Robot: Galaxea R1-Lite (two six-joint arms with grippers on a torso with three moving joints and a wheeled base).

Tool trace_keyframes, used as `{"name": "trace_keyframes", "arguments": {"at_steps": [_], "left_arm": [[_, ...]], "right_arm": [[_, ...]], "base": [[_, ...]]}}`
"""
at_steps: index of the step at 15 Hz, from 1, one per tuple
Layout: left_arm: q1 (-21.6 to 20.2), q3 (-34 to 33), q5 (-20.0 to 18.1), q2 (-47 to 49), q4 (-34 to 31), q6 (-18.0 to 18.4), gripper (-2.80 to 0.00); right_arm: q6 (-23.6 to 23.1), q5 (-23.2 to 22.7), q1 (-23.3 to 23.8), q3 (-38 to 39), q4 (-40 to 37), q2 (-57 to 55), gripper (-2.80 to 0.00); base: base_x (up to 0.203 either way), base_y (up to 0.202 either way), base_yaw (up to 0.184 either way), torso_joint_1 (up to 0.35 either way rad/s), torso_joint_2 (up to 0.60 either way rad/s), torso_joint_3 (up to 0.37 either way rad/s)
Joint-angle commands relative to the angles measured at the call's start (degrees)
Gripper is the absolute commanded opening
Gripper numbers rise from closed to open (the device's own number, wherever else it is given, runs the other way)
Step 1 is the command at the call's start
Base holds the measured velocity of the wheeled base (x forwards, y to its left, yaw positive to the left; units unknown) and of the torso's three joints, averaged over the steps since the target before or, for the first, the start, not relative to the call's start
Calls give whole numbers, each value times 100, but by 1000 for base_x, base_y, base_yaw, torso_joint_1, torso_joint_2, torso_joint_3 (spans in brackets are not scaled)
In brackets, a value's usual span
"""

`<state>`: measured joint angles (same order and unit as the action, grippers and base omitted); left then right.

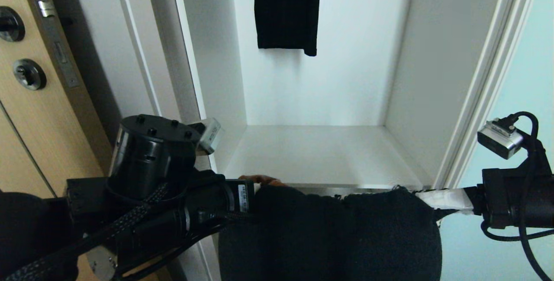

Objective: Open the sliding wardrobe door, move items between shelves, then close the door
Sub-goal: Place the pillow on the lower shelf

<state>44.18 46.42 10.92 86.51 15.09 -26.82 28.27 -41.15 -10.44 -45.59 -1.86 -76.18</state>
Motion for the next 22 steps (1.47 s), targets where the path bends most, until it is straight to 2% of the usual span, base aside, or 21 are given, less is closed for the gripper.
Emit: {"name": "trace_keyframes", "arguments": {"at_steps": [1, 5, 12, 15, 18, 22], "left_arm": [[20, -28, -2, -38, 20, -16, -280], [152, -63, -28, 92, 29, -60, -280], [134, -117, -11, 208, 196, -70, -280], [30, -256, -4, 185, 224, -301, -280], [21, -292, 7, 250, 550, -377, -280], [20, -344, 16, 365, 608, -342, -280]], "right_arm": [[3, -35, -2, 15, 19, -90, -280], [-2, -100, -2, -42, 32, -165, -280], [12, -148, -2, -37, 326, -413, -280], [6, -280, 2, 3, 326, -367, -280], [3, -371, 0, 32, 326, -417, -280], [-5, -420, 24, 17, 335, -398, -280]], "base": [[0, 0, 0, 0, 0, 0], [0, 0, 0, 0, 0, 0], [0, 0, 0, 0, 0, 0], [0, 0, 0, 0, 0, 0], [-142, 0, 3, 5, 0, -1], [-196, 0, 0, 2, 2, 3]]}}
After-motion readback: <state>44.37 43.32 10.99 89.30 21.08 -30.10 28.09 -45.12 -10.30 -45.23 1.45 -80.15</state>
